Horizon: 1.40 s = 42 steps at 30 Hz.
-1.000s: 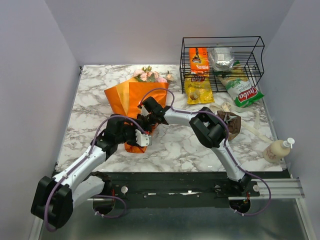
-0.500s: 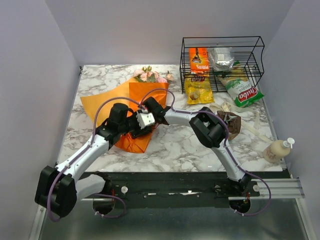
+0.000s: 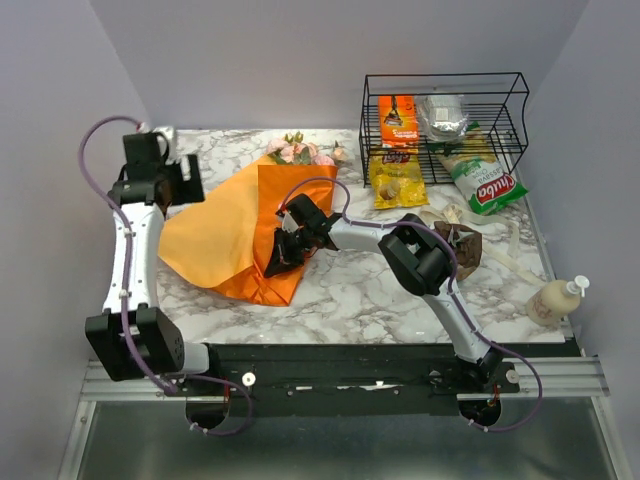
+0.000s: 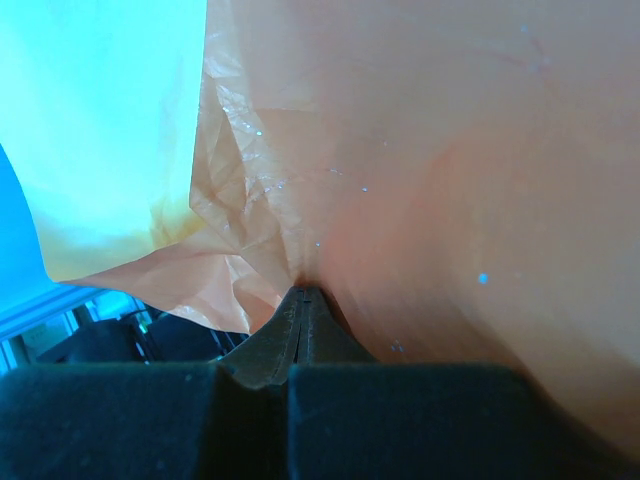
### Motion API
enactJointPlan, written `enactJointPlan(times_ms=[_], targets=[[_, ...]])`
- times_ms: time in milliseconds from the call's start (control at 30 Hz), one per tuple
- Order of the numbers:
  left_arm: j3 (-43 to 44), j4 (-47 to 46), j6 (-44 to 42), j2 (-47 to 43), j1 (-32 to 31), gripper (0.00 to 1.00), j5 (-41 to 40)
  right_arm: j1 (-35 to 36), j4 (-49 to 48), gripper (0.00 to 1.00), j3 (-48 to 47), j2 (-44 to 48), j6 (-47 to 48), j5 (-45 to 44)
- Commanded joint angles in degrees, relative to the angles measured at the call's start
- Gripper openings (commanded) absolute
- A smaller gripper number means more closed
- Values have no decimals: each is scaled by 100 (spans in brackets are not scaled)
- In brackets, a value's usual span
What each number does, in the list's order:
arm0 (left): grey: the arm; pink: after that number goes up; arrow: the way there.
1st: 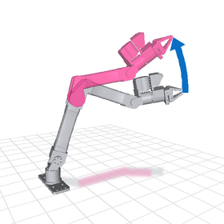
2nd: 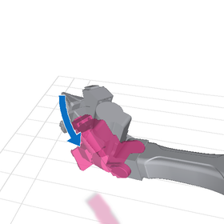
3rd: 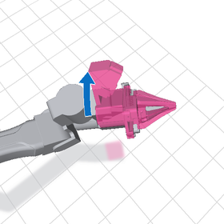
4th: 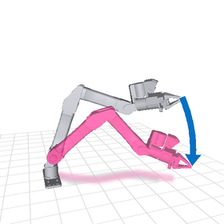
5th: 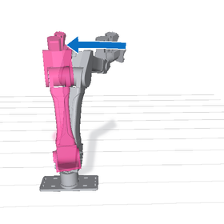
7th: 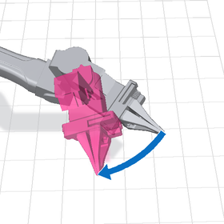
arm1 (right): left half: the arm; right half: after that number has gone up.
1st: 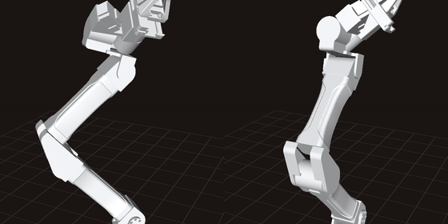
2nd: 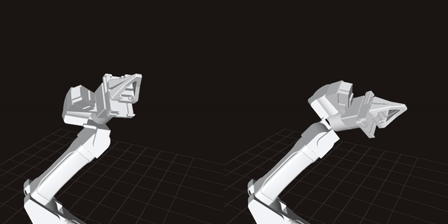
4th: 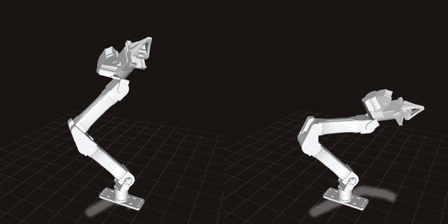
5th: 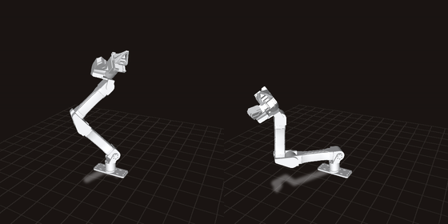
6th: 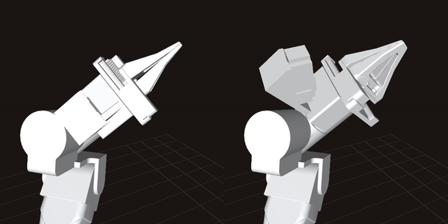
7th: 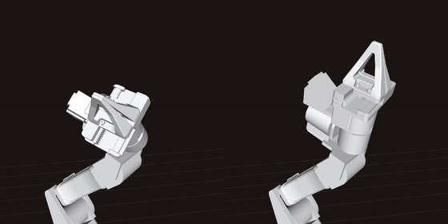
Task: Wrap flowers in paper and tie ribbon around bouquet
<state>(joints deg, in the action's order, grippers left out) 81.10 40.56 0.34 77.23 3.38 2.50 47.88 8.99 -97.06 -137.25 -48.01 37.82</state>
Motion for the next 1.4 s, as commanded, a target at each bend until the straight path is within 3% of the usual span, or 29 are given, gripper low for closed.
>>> enactJointPlan(times_ms=[0, 200, 333, 467, 667, 733, 767, 833, 867, 967, 1133, 1367], targets=[[-858, 1350, 845, 275, 1541, 99, -66, -33, 498, 1, 222, -258, 169, -486], [-1131, 1104, 1284, 327, 2649, 99, 145, -42, 498, 1, 266, -250, 187, -469], [-1621, 788, 1434, 337, 2817, 99, 294, -42, 516, 0, 284, -232, 204, -478], [-2326, -150, 1609, 266, 2826, 99, 1189, -42, 533, 0, 284, -249, 213, -495], [-2520, -829, 1636, 969, 2809, 99, 1297, -42, 647, 0, 187, -285, 213, -530], [-2450, -918, 1610, 1066, 2809, 89, 1323, -42, 700, 0, 135, -293, 239, -530], [-2432, -1014, 1618, 1066, 2809, 70, 1445, -42, 709, 1, 134, -293, 239, -530], [-2354, -1102, 1671, 1005, 2800, 49, 1691, -42, 709, 0, 125, -302, 239, -539], [-2327, -1137, 1689, 987, 2765, 30, 1814, -42, 709, 0, 117, -311, 231, -539], [-2221, -998, 1610, 952, 2598, 0, 2069, -42, 718, 1, 73, -329, 257, -539], [-2169, -883, 1233, 627, 2186, 0, 2220, -42, 735, 1, 11, -381, 292, -530], [-2011, -874, 915, -32, 1043, 0, 2675, -42, 735, 0, -59, -443, 292, -513]])
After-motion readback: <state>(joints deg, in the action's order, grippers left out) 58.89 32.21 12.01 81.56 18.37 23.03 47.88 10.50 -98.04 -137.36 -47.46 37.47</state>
